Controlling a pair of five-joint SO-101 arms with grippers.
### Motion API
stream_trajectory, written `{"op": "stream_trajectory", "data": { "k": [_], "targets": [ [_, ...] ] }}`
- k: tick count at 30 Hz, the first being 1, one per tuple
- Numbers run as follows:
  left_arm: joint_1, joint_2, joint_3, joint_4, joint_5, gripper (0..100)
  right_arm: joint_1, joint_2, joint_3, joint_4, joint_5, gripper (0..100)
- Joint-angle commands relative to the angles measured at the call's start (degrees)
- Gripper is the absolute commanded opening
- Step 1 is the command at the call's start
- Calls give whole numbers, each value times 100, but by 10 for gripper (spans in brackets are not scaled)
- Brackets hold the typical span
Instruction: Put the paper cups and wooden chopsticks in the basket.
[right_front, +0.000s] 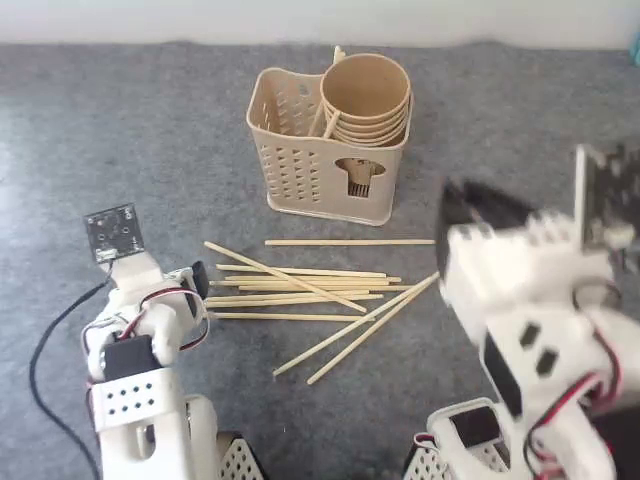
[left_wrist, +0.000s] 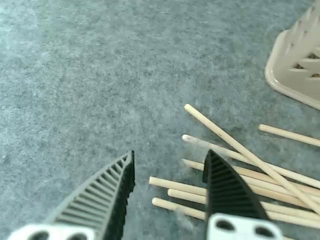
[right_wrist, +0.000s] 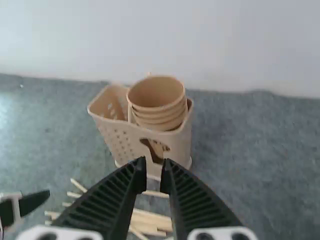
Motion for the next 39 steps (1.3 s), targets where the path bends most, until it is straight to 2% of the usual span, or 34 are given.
{"op": "stream_trajectory", "data": {
  "k": [1, 6, 11, 16, 18, 21, 25, 28, 34, 39],
  "targets": [
    [273, -88, -505, 202, -316, 210, 497, -295, 835, 321, -26, 61],
    [721, -88, -1024, 967, -985, 210, 1516, -1015, 2857, 66, 888, 59],
    [941, -70, -1604, 1468, -1574, 211, 2571, -1692, 4765, -576, 1204, 58],
    [1327, 932, -2273, 1785, -1776, 211, 3336, -1982, 6321, -1877, 1336, 60],
    [1556, 1591, -2580, 1829, -2092, 211, 3512, -1965, 6866, -2527, 1538, 58],
    [1881, 2453, -3029, 2092, -2778, 209, 3662, -1930, 7815, -3415, 1512, 58],
    [2189, 3077, -3433, 2251, -3736, 207, 3653, -1921, 8967, -4426, 897, 58],
    [2382, 3226, -3556, 2207, -4316, 207, 3697, -1974, 9547, -5121, 721, 60],
    [2708, 3393, -3134, 1266, -5178, 206, 3697, -1974, 9512, -4831, 870, 58],
    [2936, 3921, -2633, 316, -5530, 206, 3697, -1974, 9512, -4840, 870, 58]
  ]
}}
